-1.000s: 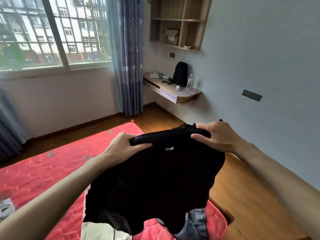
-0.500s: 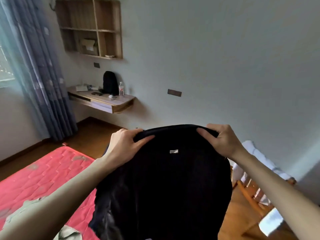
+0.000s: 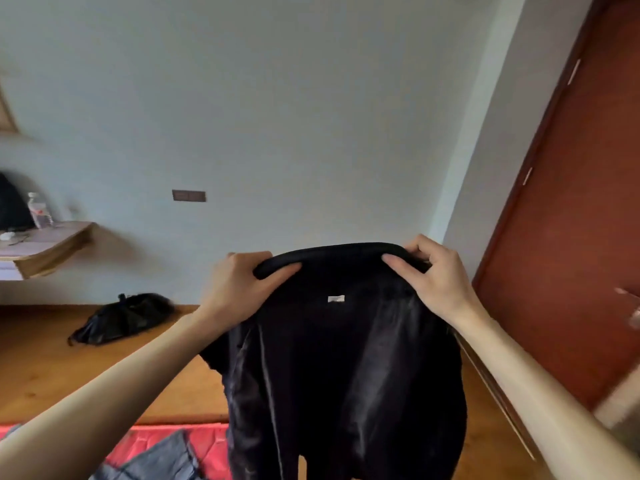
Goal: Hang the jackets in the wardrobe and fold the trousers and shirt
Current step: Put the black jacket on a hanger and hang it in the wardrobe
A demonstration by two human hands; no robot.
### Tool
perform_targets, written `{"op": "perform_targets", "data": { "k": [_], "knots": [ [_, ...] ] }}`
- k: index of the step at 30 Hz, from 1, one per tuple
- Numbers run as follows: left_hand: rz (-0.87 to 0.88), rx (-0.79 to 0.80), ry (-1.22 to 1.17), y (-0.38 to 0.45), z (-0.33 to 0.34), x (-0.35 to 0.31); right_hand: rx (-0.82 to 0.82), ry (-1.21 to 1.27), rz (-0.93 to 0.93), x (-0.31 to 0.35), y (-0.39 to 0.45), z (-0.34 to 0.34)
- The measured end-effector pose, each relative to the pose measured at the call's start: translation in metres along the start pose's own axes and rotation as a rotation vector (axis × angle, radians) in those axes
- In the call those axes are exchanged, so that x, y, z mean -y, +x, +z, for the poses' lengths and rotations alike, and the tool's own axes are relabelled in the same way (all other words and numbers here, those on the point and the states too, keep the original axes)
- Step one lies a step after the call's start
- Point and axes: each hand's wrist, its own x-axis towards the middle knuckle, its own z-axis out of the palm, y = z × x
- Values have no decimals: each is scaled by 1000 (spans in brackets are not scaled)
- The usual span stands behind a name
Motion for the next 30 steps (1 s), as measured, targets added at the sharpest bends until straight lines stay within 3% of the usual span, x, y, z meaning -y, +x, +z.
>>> {"op": "perform_targets", "data": {
  "k": [9,18,30],
  "knots": [
    [76,70,-243,40,145,-108,-216,-160,101,-43,-32,-142],
    [180,151,-321,81,242,-203,-487,-500,127,-62,-45,-235],
    [436,360,-662,126,335,-325,-836,-766,293,-23,-60,-323]
  ]
}}
